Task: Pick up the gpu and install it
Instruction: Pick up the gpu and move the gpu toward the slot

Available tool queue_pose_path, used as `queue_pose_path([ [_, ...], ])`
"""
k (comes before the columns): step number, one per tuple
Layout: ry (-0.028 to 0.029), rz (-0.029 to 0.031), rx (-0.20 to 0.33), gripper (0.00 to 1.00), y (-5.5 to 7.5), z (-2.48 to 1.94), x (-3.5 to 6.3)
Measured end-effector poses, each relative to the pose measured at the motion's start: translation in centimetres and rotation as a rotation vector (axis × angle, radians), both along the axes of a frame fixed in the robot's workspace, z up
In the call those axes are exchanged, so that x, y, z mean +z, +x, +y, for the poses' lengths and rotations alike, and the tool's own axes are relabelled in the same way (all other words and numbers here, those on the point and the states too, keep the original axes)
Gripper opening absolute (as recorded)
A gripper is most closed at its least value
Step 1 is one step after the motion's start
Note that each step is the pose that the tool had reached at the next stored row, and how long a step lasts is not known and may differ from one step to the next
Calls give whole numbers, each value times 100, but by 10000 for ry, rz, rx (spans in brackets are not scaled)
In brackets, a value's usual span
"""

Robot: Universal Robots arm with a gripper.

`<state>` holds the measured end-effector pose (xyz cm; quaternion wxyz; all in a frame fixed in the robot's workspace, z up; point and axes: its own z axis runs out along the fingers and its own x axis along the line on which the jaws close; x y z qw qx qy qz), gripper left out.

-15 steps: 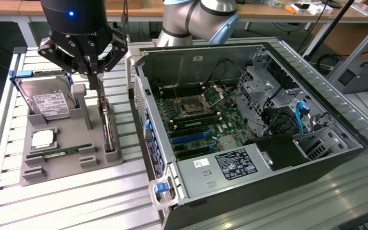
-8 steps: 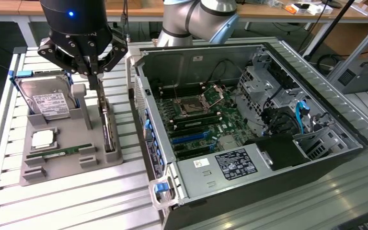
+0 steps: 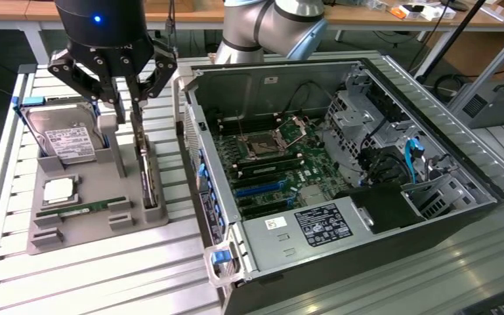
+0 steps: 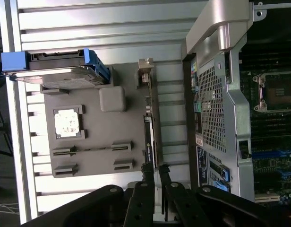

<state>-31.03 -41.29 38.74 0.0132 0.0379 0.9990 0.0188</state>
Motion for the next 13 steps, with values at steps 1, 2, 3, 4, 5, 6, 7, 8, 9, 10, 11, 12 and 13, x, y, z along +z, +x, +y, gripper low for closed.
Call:
queue_pose_path([
  [1,0,0,0,24,0,0,0],
  [2,0,0,0,30,0,0,0],
  [3,0,0,0,36,0,0,0],
  [4,0,0,0,42,0,0,0],
  [5,0,0,0,42,0,0,0],
  [6,0,0,0,48,0,0,0],
  [7,0,0,0,48,0,0,0],
  [8,0,0,0,48,0,0,0],
  [9,0,0,0,48,0,0,0],
  [10,0,1,0,48,0,0,0],
  [11,-1,1,0,48,0,0,0],
  [12,-1,1,0,48,0,0,0],
  [13,-1,1,0,48,0,0,0],
])
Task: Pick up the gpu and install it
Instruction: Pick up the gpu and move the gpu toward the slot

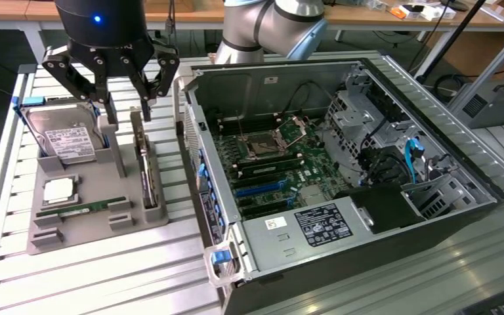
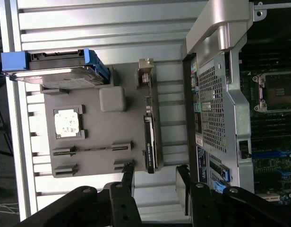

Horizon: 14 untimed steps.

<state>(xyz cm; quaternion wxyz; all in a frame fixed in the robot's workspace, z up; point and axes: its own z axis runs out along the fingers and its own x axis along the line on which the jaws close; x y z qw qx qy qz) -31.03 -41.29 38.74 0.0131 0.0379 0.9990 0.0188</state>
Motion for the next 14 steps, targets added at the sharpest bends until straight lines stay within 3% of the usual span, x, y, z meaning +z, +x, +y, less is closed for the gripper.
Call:
queue_pose_path([
  [6,3,-4,0,48,0,0,-11],
  [14,6,0,0,48,0,0,-159],
])
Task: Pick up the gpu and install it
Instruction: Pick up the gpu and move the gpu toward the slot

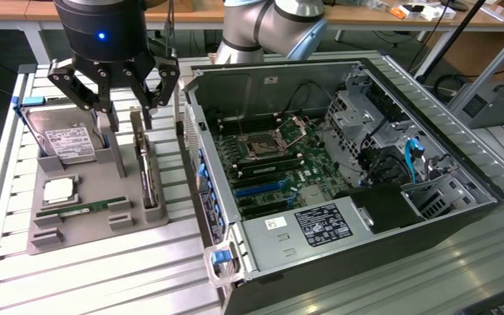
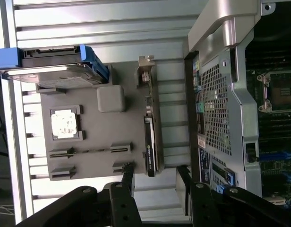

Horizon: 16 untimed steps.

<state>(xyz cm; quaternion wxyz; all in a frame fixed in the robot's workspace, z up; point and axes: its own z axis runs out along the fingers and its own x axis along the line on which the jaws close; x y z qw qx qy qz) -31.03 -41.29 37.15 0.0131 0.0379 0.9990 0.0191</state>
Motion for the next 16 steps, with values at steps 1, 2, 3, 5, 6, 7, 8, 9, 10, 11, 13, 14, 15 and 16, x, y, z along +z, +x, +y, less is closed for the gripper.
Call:
queue_pose_path([
  [1,1,0,0,48,0,0,-20],
  [2,1,-1,0,48,0,0,-54],
  [3,3,-1,0,48,0,0,-83],
  [5,3,0,0,48,0,0,-133],
  [6,4,-1,0,48,0,0,-151],
  [7,4,-1,0,48,0,0,-169],
  [8,3,-1,0,48,0,0,-205],
  [9,3,0,0,48,0,0,-236],
  [10,4,0,0,48,0,0,-252],
  [11,4,-1,0,48,0,0,-270],
  [13,4,0,0,48,0,0,-332],
  [14,4,1,0,48,0,0,-349],
  [15,3,2,0,48,0,0,-369],
  [16,3,2,0,48,0,0,-388],
])
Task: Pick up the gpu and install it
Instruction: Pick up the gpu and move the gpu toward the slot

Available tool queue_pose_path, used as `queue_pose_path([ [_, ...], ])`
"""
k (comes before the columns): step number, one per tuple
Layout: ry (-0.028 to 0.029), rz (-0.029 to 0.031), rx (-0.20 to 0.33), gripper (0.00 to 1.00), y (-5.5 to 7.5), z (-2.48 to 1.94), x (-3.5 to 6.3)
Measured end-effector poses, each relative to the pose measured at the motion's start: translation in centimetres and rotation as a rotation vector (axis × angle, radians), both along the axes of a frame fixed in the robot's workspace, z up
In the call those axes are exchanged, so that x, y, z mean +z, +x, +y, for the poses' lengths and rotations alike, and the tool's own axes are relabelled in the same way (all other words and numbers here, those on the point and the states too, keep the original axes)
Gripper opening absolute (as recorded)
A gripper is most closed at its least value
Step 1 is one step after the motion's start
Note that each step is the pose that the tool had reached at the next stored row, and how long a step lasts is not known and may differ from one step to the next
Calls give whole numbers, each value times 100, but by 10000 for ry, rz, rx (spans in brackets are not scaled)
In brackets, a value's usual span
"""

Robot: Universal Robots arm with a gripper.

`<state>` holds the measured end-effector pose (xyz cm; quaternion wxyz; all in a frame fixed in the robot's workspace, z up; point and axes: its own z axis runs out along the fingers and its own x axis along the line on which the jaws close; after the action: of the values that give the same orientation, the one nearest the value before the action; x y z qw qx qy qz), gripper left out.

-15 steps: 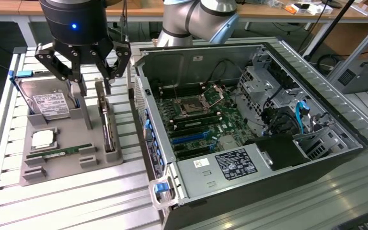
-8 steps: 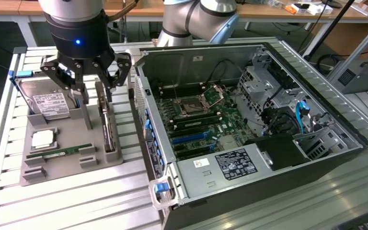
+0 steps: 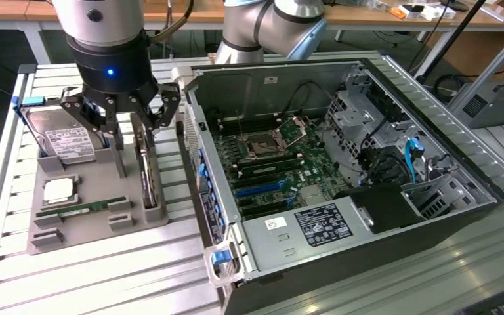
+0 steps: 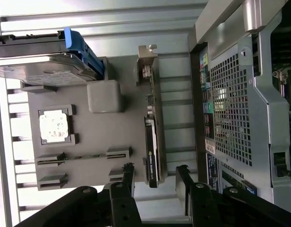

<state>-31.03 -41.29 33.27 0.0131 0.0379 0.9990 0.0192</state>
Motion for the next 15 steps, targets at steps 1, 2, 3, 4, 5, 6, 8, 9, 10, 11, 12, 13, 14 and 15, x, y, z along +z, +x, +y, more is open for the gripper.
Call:
queue_pose_path([
  [1,0,0,0,48,0,0,-19],
  [2,1,0,0,48,0,0,-36],
  [3,0,0,0,48,0,0,-55],
  [4,0,0,0,48,0,0,-80],
  [5,0,0,0,48,0,0,-97],
  [6,1,0,0,48,0,0,-120],
  [8,1,0,0,48,0,0,-160],
  [9,0,0,0,48,0,0,-177],
  [10,0,0,0,48,0,0,-216],
  [11,1,-1,0,48,0,0,-245],
  [12,1,-1,0,48,0,0,-283],
  [13,0,0,0,48,0,0,-306],
  [14,1,0,0,48,0,0,-323],
  [15,1,-1,0,48,0,0,-344],
])
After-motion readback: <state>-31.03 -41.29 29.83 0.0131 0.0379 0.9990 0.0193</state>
